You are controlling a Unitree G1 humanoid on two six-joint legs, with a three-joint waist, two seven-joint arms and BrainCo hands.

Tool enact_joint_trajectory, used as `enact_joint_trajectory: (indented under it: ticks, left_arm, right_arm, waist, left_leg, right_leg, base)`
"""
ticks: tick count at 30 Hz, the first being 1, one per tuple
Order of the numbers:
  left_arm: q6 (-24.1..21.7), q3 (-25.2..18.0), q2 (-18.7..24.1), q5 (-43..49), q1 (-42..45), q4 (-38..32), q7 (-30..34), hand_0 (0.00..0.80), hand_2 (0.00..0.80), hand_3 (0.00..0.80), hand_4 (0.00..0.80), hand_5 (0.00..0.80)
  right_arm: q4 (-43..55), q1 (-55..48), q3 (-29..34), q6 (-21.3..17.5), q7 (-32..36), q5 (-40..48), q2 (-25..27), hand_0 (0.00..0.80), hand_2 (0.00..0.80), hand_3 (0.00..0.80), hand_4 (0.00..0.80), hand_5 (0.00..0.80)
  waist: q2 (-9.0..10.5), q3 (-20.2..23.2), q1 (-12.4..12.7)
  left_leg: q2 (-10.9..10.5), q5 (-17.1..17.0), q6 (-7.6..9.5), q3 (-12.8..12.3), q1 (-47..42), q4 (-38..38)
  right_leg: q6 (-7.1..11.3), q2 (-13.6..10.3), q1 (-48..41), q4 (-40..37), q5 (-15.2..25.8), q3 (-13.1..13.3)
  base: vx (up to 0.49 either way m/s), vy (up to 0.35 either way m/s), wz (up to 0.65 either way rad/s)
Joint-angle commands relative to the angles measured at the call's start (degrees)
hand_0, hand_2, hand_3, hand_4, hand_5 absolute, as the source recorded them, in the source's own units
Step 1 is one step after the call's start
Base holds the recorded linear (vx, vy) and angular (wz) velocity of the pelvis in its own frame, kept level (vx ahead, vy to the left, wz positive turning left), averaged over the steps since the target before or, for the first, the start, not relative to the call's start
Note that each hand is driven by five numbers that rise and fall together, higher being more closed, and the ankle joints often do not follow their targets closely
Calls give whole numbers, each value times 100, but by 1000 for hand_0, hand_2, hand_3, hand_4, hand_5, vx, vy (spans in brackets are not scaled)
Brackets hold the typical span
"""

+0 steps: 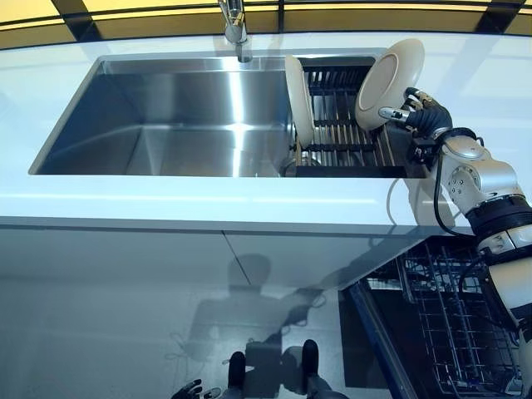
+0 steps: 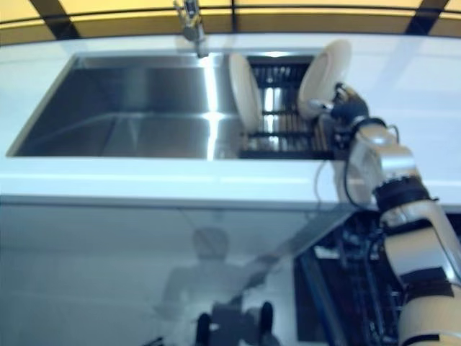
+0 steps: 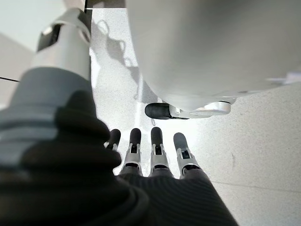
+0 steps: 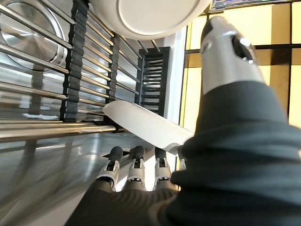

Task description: Take plates into dishwasher

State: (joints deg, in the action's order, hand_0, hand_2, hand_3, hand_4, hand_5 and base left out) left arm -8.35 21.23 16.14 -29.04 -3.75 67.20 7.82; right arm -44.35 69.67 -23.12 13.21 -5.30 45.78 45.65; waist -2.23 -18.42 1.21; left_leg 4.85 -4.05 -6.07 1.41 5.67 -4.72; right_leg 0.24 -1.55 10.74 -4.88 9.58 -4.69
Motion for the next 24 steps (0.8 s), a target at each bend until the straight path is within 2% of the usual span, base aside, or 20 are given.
enact_joint_trajectory:
  ticks: [1,7,17,20,24]
  left_arm:
    - [-171,207,194,-180,-180,90,-10,0,0,0,0,0]
    - [-167,201,207,-149,-192,73,21,0,0,0,0,0]
    - [-67,183,206,133,-192,198,-43,0,0,0,0,0]
    - [46,171,188,249,-189,264,-154,0,0,0,0,0]
    - [436,66,163,452,-198,470,-300,0,0,0,0,0]
  right_arm:
    - [-177,680,-280,-183,-152,140,279,0,0,0,0,0]
    - [-219,691,-297,-246,-173,105,294,0,0,0,0,0]
    - [-278,570,-202,-143,-66,198,451,0,0,0,0,0]
    - [-323,486,-170,-99,-9,195,472,0,0,0,0,0]
    - [-462,400,-101,-58,62,224,480,0,0,0,0,0]
  waist:
    - [323,65,202]
    - [334,90,197]
    - [497,413,133]
    - [556,539,106]
    - [614,712,51]
  left_leg:
    - [-4,-190,48,-3,141,-28]
    - [-22,-173,54,-19,135,-28]
    - [-31,-60,91,-56,-100,-28]
    - [-40,-12,110,-90,-218,-28]
    - [-58,59,136,-144,-426,-25]
  right_leg:
    - [374,-262,-123,-12,-87,-26]
    - [376,-267,-127,-12,-96,-30]
    - [395,-234,-314,-12,-152,77]
    - [395,-228,-413,-12,-177,110]
    - [381,-230,-586,-12,-215,159]
  base:
    - [0,0,0]
    - [0,0,0]
    - [0,0,0]
    - [1,1,-1]
    - [3,17,-12]
